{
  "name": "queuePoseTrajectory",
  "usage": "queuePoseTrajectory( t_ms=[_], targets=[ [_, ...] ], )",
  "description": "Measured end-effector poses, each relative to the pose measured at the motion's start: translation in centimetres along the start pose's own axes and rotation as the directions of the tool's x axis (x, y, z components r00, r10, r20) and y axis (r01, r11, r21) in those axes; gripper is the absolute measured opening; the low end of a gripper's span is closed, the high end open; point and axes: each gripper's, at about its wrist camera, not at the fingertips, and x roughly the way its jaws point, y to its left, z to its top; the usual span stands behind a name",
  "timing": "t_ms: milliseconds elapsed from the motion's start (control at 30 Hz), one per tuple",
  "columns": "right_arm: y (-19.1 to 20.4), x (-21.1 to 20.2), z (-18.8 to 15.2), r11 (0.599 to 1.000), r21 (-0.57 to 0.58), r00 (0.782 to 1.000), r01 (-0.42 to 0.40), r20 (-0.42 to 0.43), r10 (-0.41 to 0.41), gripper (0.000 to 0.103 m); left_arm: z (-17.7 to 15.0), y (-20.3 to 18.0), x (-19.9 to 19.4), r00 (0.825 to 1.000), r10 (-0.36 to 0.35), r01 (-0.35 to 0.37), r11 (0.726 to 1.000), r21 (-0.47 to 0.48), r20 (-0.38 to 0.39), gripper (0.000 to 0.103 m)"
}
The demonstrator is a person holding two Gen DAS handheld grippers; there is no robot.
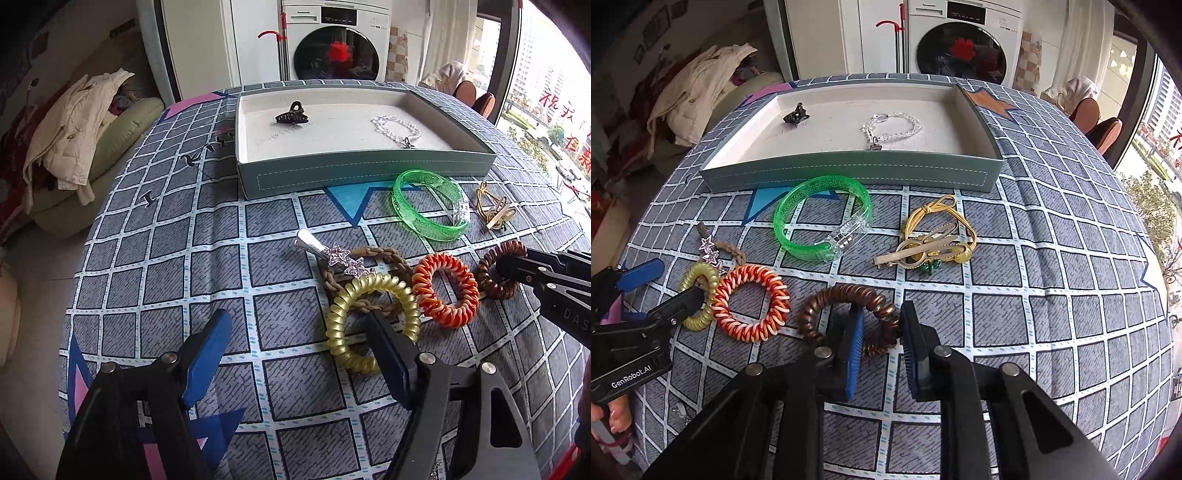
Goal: Organize jewelry
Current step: 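Grasp the brown coil hair tie with the right tool while the left tool grasps the yellow coil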
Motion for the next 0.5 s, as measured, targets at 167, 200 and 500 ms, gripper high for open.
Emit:
queuePoseTrajectory(
  t_ms=[167,200,500],
  targets=[
    [-0.3,-0.1,-0.1,1.000,0.017,1.000,-0.021,0.000,0.021,0.016,0.1,-0.8,-0.2,1.000,-0.019,0.019,0.999,0.043,-0.004,0.080],
    [-0.4,-0.2,-0.2,0.999,0.021,1.000,-0.025,0.000,0.025,0.015,0.1,-1.0,-0.2,1.000,-0.022,0.022,0.998,0.054,-0.002,0.074],
    [-1.0,-0.8,-0.7,0.997,0.055,0.998,-0.059,0.005,0.059,0.014,0.1,-1.0,-0.7,0.993,-0.117,0.118,0.992,0.050,-0.014,0.030]
  ],
)
